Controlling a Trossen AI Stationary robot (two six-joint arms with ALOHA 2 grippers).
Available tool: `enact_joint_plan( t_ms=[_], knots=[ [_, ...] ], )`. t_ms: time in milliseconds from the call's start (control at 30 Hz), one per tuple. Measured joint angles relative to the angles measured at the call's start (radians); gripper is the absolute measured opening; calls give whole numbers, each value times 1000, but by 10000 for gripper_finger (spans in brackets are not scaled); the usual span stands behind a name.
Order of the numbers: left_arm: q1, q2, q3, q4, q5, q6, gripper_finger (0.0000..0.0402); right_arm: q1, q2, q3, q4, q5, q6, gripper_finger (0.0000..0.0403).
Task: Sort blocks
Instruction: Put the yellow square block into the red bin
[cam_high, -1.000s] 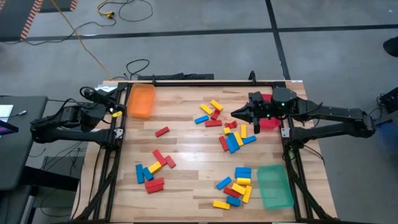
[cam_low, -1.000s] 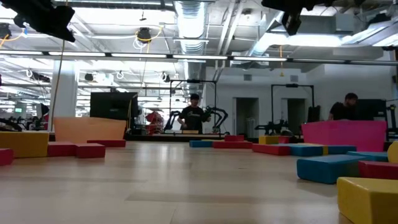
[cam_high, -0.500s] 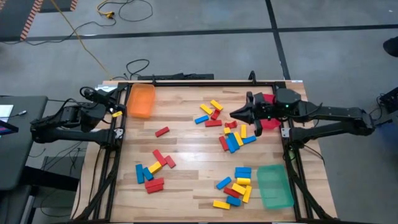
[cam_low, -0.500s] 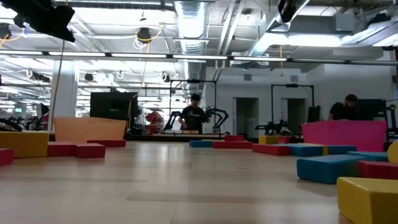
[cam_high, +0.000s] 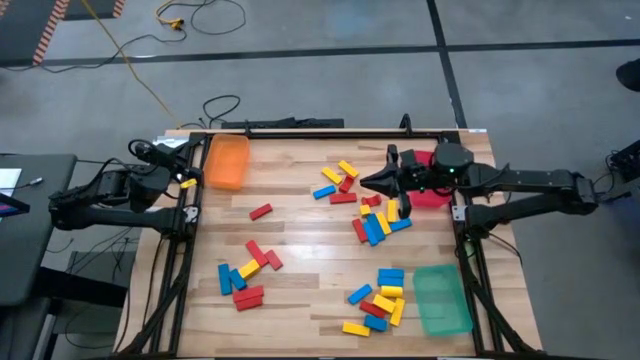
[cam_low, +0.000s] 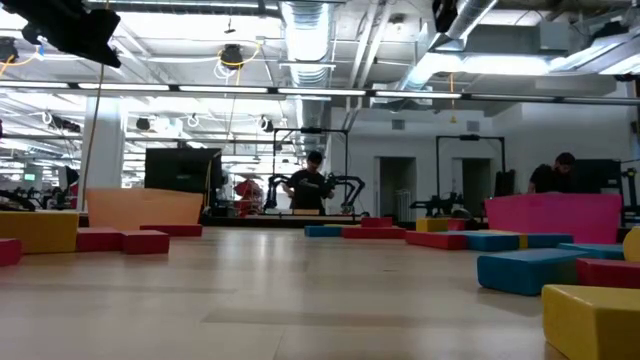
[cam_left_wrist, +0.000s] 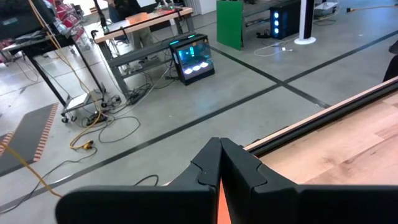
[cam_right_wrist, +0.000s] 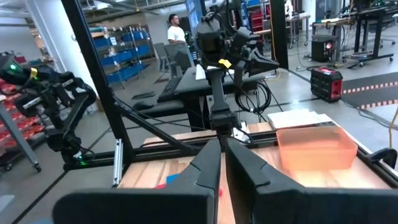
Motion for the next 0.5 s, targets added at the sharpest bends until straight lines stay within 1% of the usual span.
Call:
enact_joint_plan(
  t_ms=[167,333,500],
  knots=[
    [0,0,0,0,0,0,4,0,37,5,54,0,-5,45],
    [0,0,0,0,0,0,4,1,82,63,55,0,-14,45],
    [0,0,0,0,0,0,4,18,140,143,-4,0,-62,45]
  ],
)
